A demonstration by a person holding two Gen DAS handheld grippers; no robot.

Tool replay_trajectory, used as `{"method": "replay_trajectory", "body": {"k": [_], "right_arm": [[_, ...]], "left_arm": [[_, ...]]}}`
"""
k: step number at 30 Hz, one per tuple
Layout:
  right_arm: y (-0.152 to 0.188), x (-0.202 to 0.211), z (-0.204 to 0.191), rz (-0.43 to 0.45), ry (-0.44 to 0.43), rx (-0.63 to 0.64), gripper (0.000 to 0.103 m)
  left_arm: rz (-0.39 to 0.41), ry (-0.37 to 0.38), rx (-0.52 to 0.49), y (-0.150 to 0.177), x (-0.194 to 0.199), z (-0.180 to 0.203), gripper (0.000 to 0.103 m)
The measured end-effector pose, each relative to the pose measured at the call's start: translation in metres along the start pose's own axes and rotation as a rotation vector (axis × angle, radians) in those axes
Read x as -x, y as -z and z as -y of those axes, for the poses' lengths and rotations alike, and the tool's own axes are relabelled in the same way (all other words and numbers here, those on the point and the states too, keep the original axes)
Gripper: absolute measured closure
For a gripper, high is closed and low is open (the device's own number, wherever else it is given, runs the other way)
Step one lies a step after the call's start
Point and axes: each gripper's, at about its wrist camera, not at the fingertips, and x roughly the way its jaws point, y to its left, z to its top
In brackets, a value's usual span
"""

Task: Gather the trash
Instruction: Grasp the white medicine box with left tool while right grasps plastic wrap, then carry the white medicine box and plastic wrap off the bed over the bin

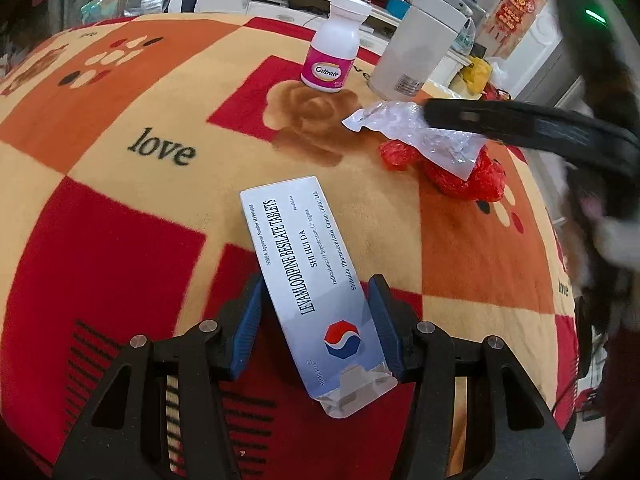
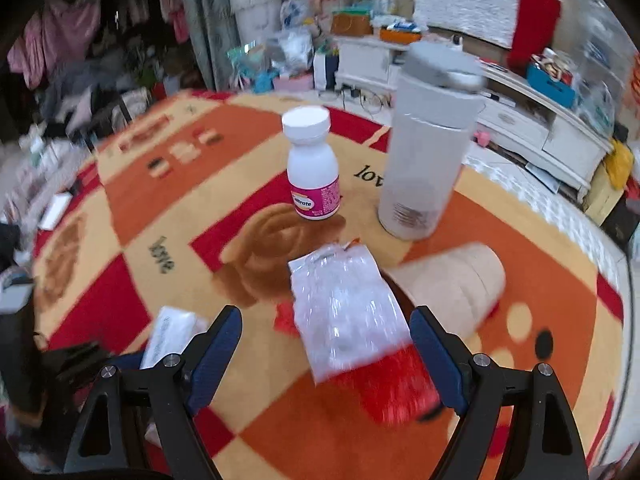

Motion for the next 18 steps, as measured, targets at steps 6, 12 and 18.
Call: {"method": "replay_trajectory", "body": {"k": [6, 12, 18], "right_arm": [[-0.015, -0.049, -0.008, -0.144, 0.100, 0.100, 0.019], [-0.002, -0.056, -0.002, -0.159, 0.072, 0.060, 0.037], [0.017, -0.011, -0.013, -0.042, 0.011, 0.058, 0.039]], "left_arm": [[0.020, 0.015, 0.007, 0.002, 0.002, -0.002, 0.051], [0.023, 0.022, 0.013, -0.001, 0.000, -0.001, 0.050], [0.029, 0.023, 0.030, -0.003, -0.003, -0.002, 0.051]]}}
